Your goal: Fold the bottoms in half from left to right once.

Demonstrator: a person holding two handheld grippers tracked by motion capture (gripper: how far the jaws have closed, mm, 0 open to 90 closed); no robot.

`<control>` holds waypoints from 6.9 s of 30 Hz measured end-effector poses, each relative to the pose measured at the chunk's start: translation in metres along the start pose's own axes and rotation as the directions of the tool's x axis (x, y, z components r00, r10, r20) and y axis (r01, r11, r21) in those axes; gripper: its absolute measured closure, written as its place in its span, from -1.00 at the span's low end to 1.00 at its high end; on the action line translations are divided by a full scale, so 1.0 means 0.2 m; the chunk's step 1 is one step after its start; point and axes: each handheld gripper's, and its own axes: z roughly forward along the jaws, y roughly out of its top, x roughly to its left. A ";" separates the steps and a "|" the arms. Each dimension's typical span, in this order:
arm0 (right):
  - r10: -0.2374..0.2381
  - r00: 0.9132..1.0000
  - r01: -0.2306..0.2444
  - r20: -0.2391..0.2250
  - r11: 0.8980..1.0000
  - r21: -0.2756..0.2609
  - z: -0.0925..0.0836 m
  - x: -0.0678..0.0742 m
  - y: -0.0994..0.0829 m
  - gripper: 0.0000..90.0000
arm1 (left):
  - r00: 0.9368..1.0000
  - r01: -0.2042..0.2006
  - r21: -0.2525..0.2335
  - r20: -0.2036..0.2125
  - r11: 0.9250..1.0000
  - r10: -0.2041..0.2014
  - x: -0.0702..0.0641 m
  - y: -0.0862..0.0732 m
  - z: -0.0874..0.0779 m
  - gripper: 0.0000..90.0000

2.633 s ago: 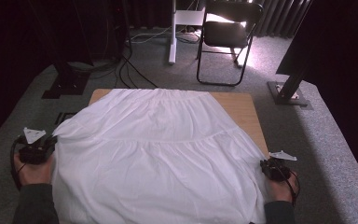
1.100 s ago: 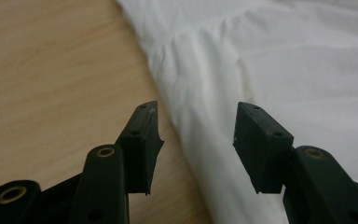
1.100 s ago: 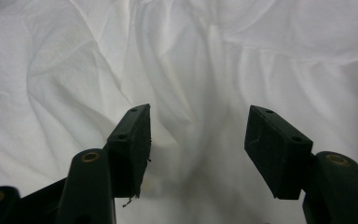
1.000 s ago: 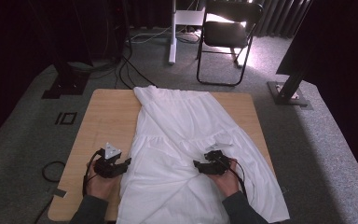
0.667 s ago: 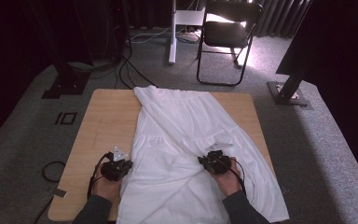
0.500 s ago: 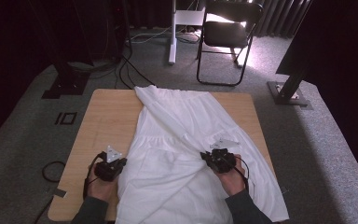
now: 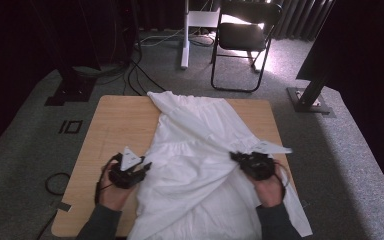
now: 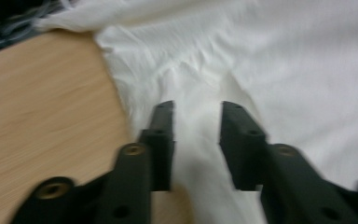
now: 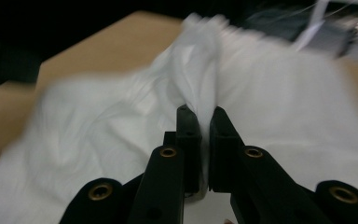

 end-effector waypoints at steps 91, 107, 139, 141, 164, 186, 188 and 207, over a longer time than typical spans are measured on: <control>0.082 0.994 -0.092 0.068 0.982 0.163 -0.34 -0.22 -0.60 0.93 | 0.989 0.028 0.187 0.140 0.982 -0.055 -0.13 -0.34 -0.04 0.85; 0.103 0.985 -0.129 0.140 0.973 0.193 -0.26 -0.25 -0.64 0.04 | 0.991 0.057 0.169 0.110 0.984 -0.077 -0.14 -0.35 -0.05 0.06; -0.051 0.984 -0.016 0.168 0.928 0.372 0.34 -0.36 -0.51 0.63 | 0.996 0.081 0.183 0.019 0.980 -0.086 0.04 -0.16 0.39 0.23; -0.023 0.987 -0.035 0.157 0.934 0.356 0.31 -0.37 -0.51 0.71 | 0.995 0.086 0.196 0.028 0.977 -0.093 0.06 -0.16 0.39 0.18; 0.082 0.996 -0.084 0.020 0.975 0.206 -0.50 -0.38 -0.90 0.35 | 0.996 0.076 0.220 0.020 0.973 -0.082 0.04 -0.30 0.20 -0.06; 0.029 0.998 -0.039 0.058 0.983 0.180 0.14 -0.50 -0.44 0.17 | 0.973 0.224 0.109 -0.082 0.968 -0.216 0.34 -0.02 0.39 -0.11; 0.024 0.998 -0.033 0.050 0.982 0.186 0.20 -0.51 -0.40 0.16 | 0.969 0.240 0.107 -0.085 0.965 -0.232 0.38 0.02 0.43 -0.11; 0.047 0.990 -0.078 0.134 0.967 0.242 0.77 -0.64 -0.15 -0.04 | 0.944 0.329 0.171 -0.077 0.929 -0.321 0.49 0.08 0.76 -0.11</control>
